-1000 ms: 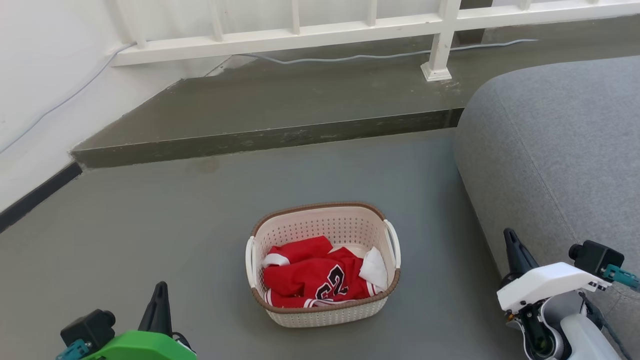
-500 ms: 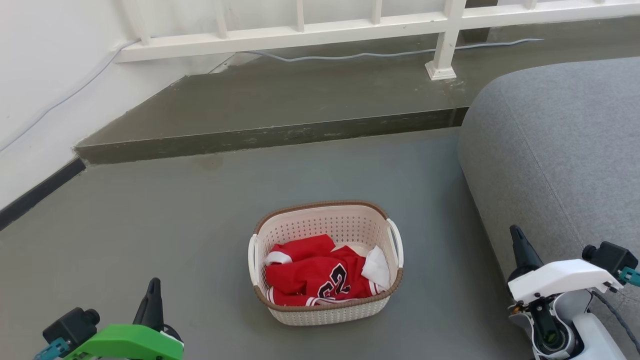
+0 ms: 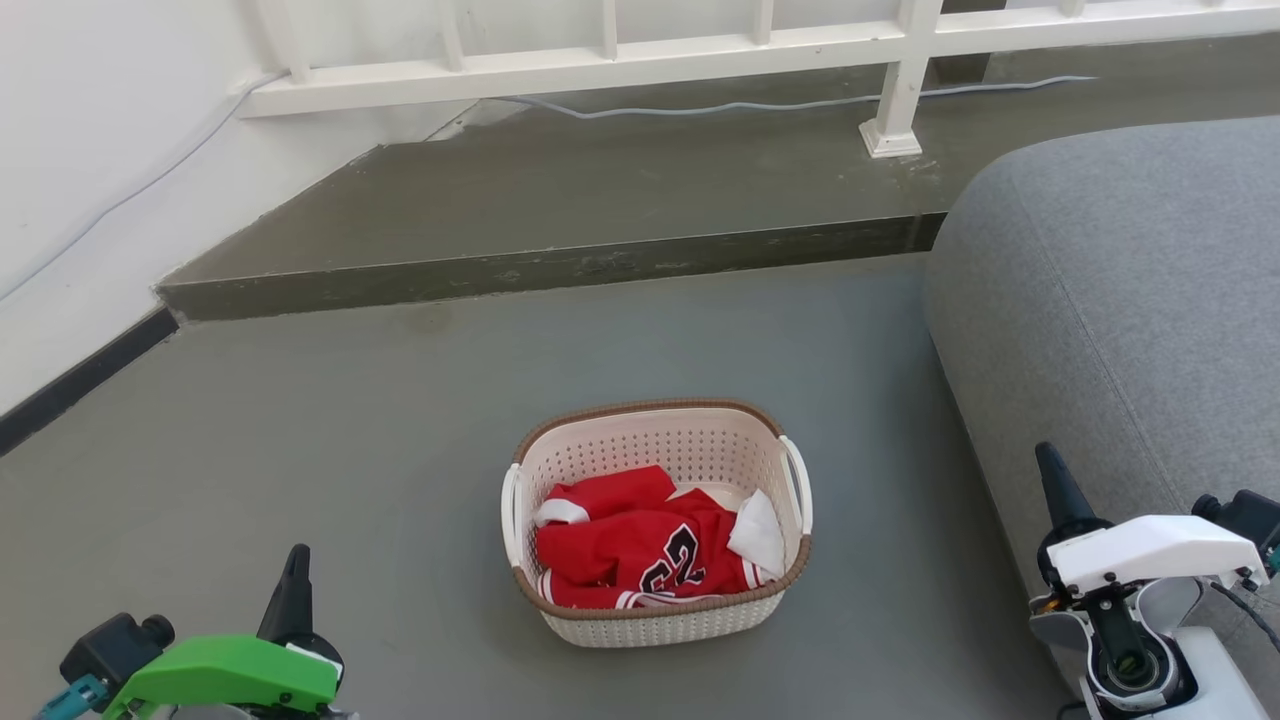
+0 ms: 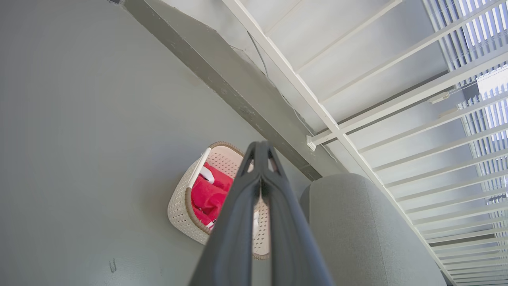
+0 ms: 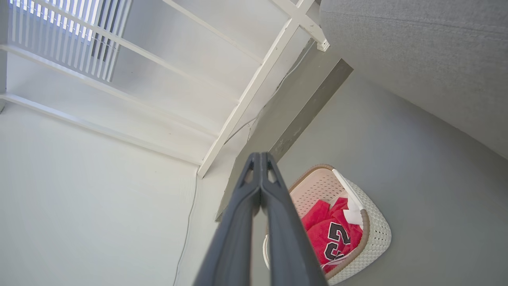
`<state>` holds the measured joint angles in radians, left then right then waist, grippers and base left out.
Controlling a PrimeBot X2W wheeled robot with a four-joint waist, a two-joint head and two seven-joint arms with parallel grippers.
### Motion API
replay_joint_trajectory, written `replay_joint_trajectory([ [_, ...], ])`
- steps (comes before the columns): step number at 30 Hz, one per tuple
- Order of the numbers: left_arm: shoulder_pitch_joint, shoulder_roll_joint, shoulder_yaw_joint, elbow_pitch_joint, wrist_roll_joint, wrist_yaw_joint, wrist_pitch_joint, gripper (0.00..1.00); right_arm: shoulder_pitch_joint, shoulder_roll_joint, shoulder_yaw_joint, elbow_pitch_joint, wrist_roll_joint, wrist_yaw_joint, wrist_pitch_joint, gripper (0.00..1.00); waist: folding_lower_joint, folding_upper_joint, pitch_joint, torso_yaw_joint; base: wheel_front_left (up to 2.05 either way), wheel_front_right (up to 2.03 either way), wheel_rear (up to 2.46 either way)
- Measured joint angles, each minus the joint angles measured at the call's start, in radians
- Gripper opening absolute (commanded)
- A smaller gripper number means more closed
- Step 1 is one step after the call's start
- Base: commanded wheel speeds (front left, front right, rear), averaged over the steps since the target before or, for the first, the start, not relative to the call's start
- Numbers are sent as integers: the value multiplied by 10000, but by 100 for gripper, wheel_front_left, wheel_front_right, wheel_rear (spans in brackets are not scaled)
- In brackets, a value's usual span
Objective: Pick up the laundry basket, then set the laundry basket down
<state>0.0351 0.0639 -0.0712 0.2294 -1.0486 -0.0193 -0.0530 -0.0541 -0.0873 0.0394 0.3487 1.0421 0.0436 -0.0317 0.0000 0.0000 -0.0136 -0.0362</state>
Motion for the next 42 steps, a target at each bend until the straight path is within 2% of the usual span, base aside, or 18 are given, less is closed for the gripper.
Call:
replay_joint_trajectory([
  [42,-771,-113,1095,441,-5010,-880,1241,0,-51,424,-1601,-514,4844,639,1312,0,0,0,143,321,0,0,0],
])
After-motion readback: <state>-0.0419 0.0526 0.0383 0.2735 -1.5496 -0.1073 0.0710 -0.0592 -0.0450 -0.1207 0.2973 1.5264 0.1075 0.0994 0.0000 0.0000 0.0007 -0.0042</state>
